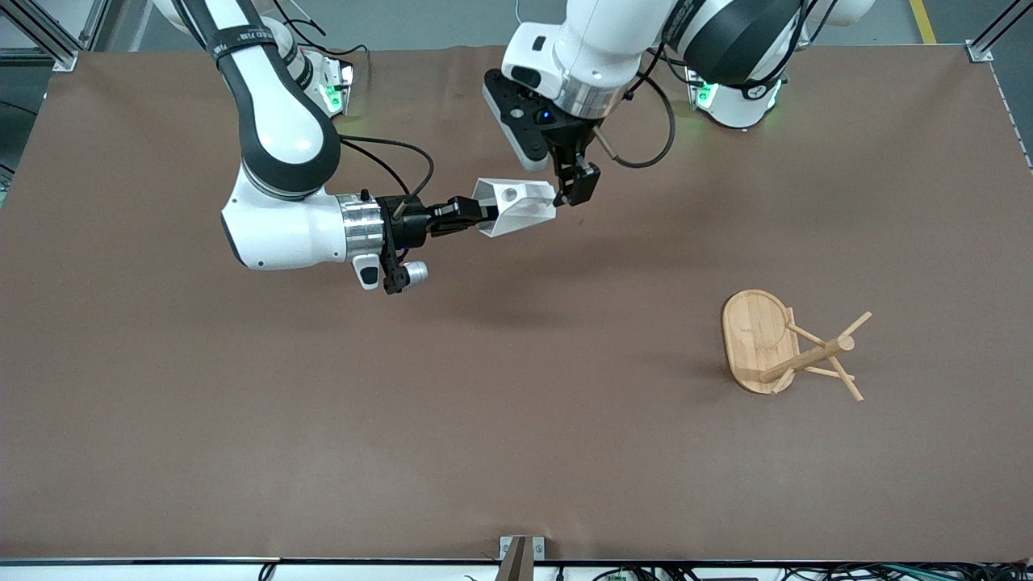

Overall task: Hang cup on rack
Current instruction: 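Grasp the cup with the left gripper from the right gripper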

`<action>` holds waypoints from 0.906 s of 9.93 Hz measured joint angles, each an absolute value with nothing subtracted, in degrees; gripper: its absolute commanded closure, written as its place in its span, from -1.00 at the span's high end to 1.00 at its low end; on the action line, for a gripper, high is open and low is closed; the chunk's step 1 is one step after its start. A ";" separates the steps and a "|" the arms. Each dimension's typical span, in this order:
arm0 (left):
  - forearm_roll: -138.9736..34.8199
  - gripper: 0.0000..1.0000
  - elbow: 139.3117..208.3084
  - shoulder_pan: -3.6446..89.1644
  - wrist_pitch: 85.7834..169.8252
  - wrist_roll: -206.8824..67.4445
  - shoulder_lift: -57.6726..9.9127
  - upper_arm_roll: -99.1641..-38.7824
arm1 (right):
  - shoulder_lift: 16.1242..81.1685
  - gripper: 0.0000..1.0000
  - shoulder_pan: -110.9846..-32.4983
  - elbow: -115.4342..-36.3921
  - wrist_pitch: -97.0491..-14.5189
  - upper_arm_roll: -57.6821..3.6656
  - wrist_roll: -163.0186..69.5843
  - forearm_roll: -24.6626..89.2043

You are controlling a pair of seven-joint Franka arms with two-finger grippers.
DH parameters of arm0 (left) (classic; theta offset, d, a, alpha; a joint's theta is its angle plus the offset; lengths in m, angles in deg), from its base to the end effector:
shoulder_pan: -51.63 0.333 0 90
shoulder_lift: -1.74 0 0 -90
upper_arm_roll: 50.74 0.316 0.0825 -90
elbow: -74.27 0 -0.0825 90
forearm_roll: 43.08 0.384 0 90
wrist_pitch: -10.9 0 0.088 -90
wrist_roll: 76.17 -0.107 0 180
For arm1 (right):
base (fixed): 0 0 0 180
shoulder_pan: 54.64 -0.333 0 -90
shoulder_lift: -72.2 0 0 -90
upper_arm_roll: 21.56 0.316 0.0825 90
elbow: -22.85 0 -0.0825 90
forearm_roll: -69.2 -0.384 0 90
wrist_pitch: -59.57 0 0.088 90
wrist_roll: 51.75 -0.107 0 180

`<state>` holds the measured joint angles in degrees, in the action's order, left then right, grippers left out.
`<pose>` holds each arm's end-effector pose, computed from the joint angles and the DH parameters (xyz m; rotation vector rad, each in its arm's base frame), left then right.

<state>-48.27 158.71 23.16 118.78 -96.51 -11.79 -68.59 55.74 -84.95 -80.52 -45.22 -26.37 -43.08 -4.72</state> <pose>0.4588 -0.4584 0.5665 2.4820 -1.5713 0.2114 0.5323 0.3447 0.4166 -1.9870 -0.0407 0.4336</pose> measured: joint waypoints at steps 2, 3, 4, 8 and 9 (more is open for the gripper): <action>-48.65 1.00 160.31 23.15 122.30 -98.80 -12.52 -68.76 | 56.95 -0.99 -84.95 -81.22 -44.59 -26.41 -43.08 -4.70; -49.00 1.00 161.03 23.14 123.80 -100.12 -12.51 -68.91 | 57.44 -0.99 -84.94 -81.90 -44.85 -26.61 -43.07 -4.70; -49.63 1.00 161.67 23.13 124.95 -101.53 -12.60 -69.00 | 57.75 -0.98 -84.94 -82.23 -45.01 -26.74 -43.07 -4.70; -56.60 1.00 164.28 24.38 125.67 -108.07 -13.32 -68.91 | 58.29 -0.98 -84.93 -83.59 -45.34 -27.18 -43.07 -4.42; -57.87 0.96 164.81 24.69 125.67 -109.08 -13.38 -68.91 | 58.29 -0.98 -84.93 -83.74 -45.35 -27.28 -43.06 -4.31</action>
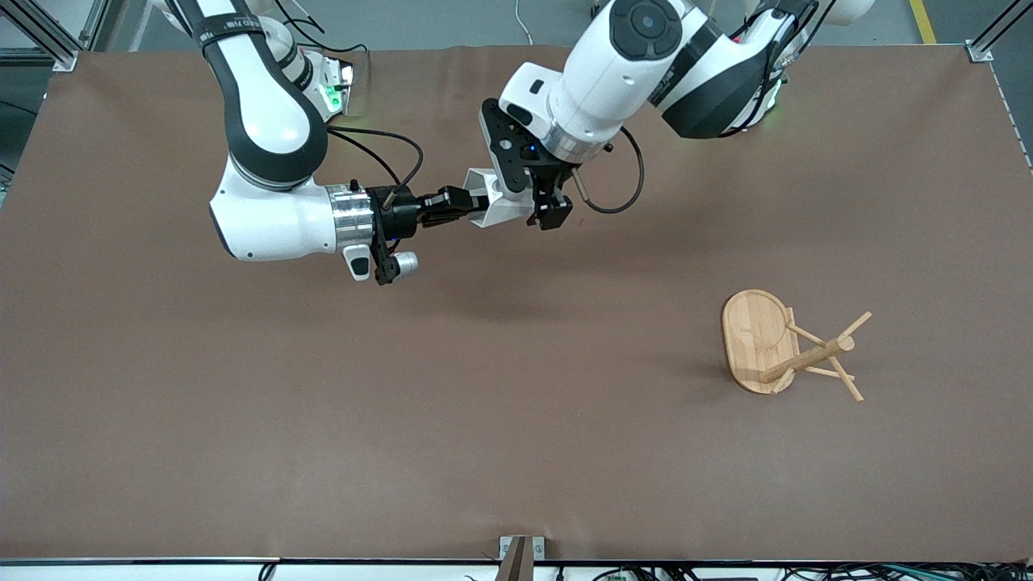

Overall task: Hang cup on rack
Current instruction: 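Grasp the cup with the left gripper from the right gripper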

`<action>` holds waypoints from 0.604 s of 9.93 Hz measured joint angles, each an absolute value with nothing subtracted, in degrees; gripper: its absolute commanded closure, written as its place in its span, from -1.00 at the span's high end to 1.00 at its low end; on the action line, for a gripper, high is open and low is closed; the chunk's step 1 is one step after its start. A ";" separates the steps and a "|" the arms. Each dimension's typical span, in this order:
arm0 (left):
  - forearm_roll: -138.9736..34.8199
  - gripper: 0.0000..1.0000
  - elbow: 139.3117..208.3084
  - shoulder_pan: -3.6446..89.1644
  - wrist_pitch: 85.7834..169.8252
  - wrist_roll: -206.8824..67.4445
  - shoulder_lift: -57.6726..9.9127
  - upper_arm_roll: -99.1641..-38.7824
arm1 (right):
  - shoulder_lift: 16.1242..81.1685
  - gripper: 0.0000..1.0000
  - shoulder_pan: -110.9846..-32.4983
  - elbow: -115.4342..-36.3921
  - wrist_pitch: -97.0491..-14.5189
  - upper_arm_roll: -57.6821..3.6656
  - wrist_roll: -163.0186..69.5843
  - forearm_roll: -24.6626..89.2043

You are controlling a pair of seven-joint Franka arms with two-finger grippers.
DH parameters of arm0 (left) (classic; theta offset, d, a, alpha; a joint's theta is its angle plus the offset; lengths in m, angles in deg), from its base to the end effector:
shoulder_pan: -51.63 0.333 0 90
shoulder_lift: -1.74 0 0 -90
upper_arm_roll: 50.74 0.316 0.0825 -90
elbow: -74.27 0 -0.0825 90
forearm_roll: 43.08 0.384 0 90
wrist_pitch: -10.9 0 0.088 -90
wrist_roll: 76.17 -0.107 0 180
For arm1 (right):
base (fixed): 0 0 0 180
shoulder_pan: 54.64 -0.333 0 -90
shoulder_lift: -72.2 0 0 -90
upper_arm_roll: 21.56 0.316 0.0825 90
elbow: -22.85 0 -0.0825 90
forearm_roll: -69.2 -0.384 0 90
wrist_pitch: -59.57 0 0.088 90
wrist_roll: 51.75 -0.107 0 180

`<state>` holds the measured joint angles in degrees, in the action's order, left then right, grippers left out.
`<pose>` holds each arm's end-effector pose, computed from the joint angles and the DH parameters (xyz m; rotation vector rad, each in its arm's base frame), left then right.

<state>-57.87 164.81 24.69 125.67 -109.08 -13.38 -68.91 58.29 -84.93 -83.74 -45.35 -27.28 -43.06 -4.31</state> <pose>0.4673 -0.4608 0.5115 2.2630 -1.6422 0.1888 0.5245 0.3291 0.4180 -1.9957 -0.0192 0.4312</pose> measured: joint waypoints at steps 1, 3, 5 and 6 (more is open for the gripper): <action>-58.25 0.57 165.15 24.76 125.67 -109.39 -13.39 -68.90 | 58.30 -0.98 -84.93 -83.86 -45.35 -27.32 -43.01 -4.21; -58.25 -0.75 165.57 24.70 125.67 -109.44 -13.39 -68.91 | 58.31 -0.97 -84.93 -84.12 -45.35 -27.36 -42.76 -4.09; -58.26 -1.00 165.62 24.65 125.62 -109.59 -13.36 -68.91 | 58.40 -0.97 -84.93 -84.24 -45.31 -27.42 -42.32 -3.97; -58.26 -1.00 165.62 24.65 125.62 -109.59 -13.34 -68.91 | 58.42 -0.97 -84.93 -84.24 -45.31 -27.42 -42.31 -3.96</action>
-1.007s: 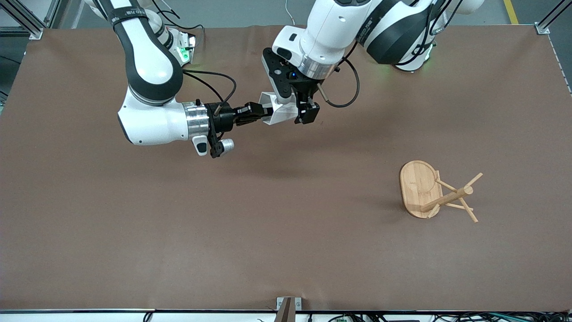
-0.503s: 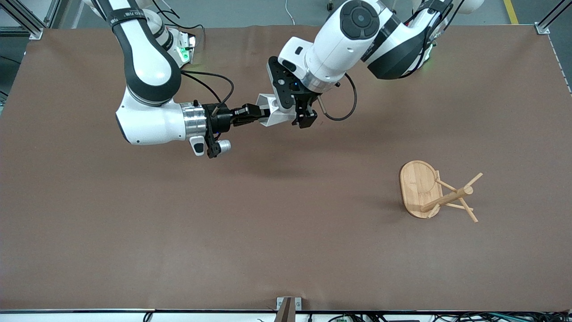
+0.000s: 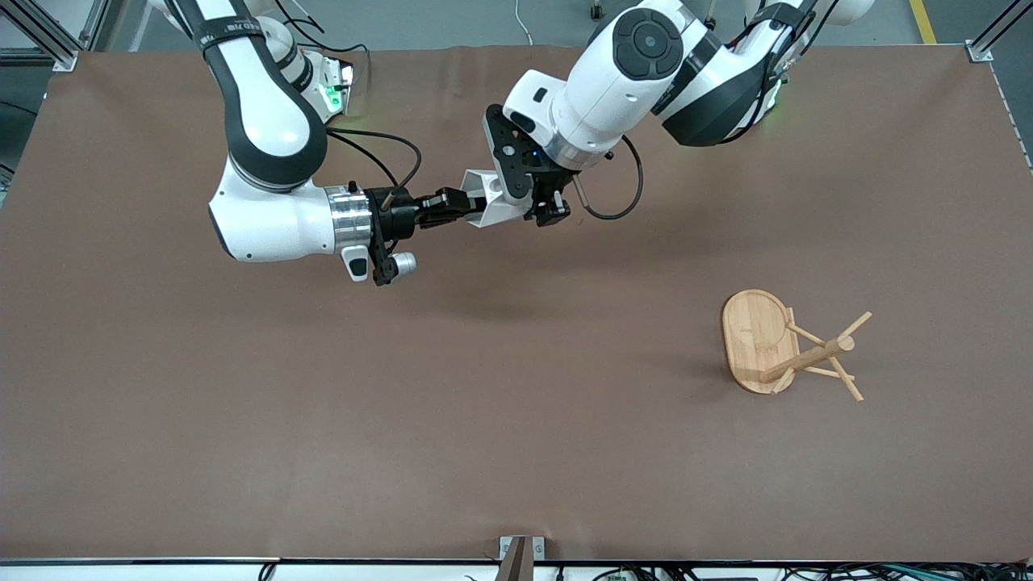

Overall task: Hang cup on rack
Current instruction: 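Grasp the cup with the left gripper from the right gripper, then carry the cup to the rack with the left gripper while the right retracts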

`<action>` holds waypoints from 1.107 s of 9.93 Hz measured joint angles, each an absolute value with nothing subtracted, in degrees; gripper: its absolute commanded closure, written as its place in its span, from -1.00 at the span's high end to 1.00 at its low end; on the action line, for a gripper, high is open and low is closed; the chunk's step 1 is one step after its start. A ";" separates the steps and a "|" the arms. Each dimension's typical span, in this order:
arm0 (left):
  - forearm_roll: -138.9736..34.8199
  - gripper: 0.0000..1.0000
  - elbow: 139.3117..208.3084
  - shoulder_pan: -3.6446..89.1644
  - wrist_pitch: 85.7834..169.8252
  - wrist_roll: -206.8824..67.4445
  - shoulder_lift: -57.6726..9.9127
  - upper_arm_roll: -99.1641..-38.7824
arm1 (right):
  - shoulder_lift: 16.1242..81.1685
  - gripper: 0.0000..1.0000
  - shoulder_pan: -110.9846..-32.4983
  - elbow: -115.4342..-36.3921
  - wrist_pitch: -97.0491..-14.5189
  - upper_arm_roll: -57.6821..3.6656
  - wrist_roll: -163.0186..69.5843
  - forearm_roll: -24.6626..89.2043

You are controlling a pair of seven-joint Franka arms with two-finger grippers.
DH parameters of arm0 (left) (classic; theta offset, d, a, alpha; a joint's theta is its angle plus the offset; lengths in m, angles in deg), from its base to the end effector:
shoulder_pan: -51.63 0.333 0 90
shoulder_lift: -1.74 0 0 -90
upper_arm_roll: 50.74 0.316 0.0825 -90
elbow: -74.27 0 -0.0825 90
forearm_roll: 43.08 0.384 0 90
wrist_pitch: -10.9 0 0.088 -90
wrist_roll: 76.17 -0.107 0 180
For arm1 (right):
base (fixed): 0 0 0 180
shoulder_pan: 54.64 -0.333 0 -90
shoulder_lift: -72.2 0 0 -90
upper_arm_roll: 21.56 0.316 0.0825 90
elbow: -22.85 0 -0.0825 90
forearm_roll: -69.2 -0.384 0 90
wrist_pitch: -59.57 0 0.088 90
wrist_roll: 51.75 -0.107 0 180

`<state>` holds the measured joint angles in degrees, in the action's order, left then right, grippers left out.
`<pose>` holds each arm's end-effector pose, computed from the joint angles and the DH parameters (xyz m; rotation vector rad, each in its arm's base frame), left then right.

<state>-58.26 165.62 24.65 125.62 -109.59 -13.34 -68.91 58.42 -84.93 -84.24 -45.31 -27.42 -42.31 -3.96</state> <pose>0.4650 -0.4606 0.5050 2.2558 -1.6480 0.1695 0.5232 0.3268 0.4150 -2.0012 -0.0293 0.4281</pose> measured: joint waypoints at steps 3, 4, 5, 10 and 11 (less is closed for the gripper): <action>-58.26 -1.00 165.62 24.66 125.62 -109.59 -13.11 -68.92 | 58.62 0.25 -84.93 -84.22 -45.32 -27.42 -42.54 -3.97; -58.26 -1.00 165.62 24.67 125.62 -109.59 -12.93 -68.92 | 58.80 0.99 -84.93 -84.18 -45.12 -27.40 -42.87 -4.19; -58.26 -1.00 165.60 24.66 125.77 -109.59 -12.85 -68.92 | 59.11 1.00 -84.94 -83.98 -43.79 -27.35 -43.42 -4.34; -56.73 -1.00 165.53 26.35 126.13 -103.67 -12.13 -68.48 | 59.96 1.00 -80.95 -82.99 -40.00 -27.81 -44.42 -3.60; -55.67 -0.99 165.64 28.23 125.78 -101.47 -12.10 -68.31 | 60.07 1.00 -78.45 -81.57 -39.83 -27.97 -44.30 0.50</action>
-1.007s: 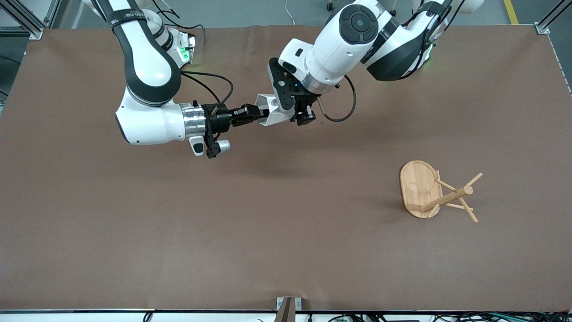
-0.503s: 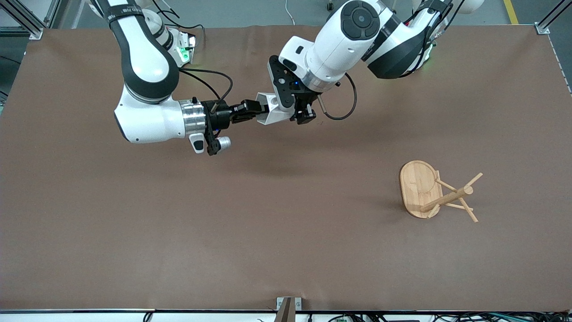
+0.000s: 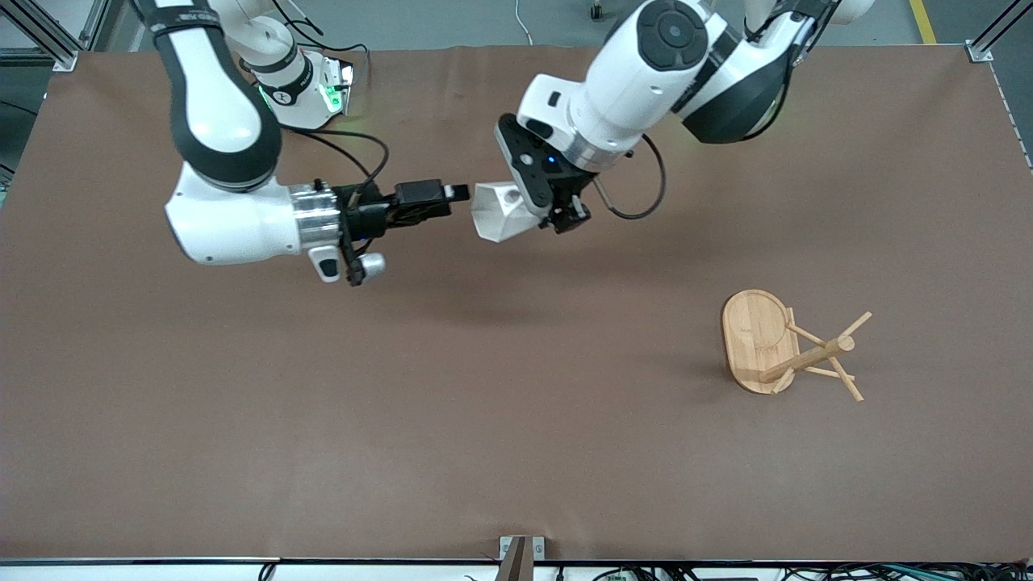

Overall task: Hang cup on rack
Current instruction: 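Carry the cup to the rack with the left gripper while the right retracts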

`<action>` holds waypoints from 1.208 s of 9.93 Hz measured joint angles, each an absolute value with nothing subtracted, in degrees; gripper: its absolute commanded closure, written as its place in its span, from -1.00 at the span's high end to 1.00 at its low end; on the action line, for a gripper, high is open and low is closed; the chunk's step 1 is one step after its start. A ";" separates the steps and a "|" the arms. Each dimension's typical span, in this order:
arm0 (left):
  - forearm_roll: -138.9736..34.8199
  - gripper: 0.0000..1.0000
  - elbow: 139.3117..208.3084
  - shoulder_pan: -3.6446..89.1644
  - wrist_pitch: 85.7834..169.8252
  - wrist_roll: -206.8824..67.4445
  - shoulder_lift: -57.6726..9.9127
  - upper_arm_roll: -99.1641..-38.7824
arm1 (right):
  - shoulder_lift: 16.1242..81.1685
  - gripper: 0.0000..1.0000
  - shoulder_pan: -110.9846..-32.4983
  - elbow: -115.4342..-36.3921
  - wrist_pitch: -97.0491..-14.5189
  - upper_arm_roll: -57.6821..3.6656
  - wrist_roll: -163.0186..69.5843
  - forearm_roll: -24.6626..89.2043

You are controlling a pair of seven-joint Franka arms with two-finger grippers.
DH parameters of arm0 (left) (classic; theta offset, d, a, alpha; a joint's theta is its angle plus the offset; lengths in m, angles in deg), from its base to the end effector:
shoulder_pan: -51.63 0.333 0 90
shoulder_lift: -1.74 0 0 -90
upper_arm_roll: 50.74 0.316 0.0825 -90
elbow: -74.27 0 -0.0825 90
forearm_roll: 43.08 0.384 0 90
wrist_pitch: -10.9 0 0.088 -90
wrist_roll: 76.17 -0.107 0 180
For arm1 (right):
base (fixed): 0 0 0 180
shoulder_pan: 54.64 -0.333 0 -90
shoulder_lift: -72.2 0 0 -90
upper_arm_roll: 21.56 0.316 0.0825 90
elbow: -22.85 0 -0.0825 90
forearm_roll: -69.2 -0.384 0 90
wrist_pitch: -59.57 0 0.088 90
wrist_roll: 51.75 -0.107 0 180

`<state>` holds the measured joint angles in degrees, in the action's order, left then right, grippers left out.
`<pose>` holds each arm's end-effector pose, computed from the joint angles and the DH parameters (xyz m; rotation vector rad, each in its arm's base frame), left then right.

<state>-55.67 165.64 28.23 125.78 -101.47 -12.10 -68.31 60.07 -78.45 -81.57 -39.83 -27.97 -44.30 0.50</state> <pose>0.4953 -0.4226 0.5172 2.4413 -1.4414 0.1973 0.5512 0.2662 0.4493 -2.0213 -0.0167 0.4000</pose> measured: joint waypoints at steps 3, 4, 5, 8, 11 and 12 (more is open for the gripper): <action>-50.48 -1.00 165.69 32.95 124.80 -90.94 -12.04 -68.08 | 60.96 1.00 -70.68 -75.08 -39.28 -28.41 -48.22 25.92; -49.30 -1.00 165.69 33.60 124.79 -86.60 -11.99 -68.07 | 61.58 1.00 -69.18 -73.27 -39.20 -28.50 -51.36 36.48; -48.81 -1.00 165.69 34.28 124.73 -82.87 -11.90 -68.04 | 62.50 1.00 -68.29 -71.99 -39.21 -28.58 -55.13 47.89; -47.07 -1.00 166.20 38.05 123.78 -75.76 -11.81 -67.91 | 66.67 1.00 -66.03 -70.62 -38.81 -29.20 -59.67 68.27; -45.43 -0.98 171.19 42.89 123.47 -72.24 -10.24 -67.78 | 70.58 1.00 -59.67 -64.66 -29.52 -29.56 -59.64 69.50; -45.35 -0.98 174.71 44.46 124.08 -71.77 -8.36 -67.74 | 71.07 1.00 -57.84 -60.85 -25.05 -29.58 -59.57 69.52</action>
<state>-45.35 174.71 44.46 124.08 -71.77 -8.36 -67.74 71.07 -57.84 -60.85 -25.05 -29.58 -59.57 69.52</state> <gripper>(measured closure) 0.295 0.000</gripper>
